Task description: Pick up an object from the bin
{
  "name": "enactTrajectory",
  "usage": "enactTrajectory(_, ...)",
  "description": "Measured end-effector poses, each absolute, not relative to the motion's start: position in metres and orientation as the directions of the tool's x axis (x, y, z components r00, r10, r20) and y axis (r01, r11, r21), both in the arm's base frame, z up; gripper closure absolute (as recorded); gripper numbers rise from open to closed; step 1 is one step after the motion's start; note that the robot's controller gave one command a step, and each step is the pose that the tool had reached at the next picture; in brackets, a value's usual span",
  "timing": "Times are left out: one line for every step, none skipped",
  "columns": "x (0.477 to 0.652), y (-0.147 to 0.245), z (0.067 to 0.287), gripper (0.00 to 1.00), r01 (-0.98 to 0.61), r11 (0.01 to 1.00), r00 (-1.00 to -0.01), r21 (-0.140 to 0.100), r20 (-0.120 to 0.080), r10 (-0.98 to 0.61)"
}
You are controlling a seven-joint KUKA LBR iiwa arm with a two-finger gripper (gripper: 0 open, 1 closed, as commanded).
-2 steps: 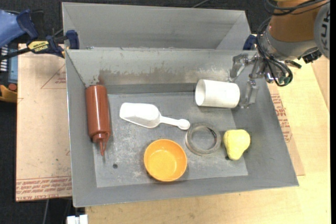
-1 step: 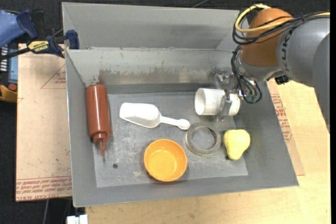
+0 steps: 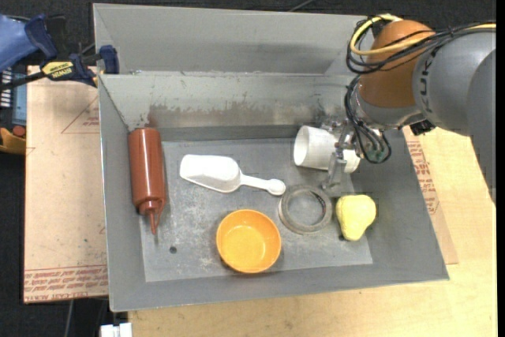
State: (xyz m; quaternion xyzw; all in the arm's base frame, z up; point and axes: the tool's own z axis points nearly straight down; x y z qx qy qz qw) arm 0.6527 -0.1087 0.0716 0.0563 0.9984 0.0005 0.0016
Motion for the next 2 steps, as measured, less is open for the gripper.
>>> enactTrajectory(0.6556,-0.1091,0.0798,0.0,0.111,0.994,-0.994,0.001,-0.013,0.111)
enactTrajectory(0.6542,-0.1079,0.0741,0.0,0.11,0.994,-0.994,0.001,-0.008,0.11)
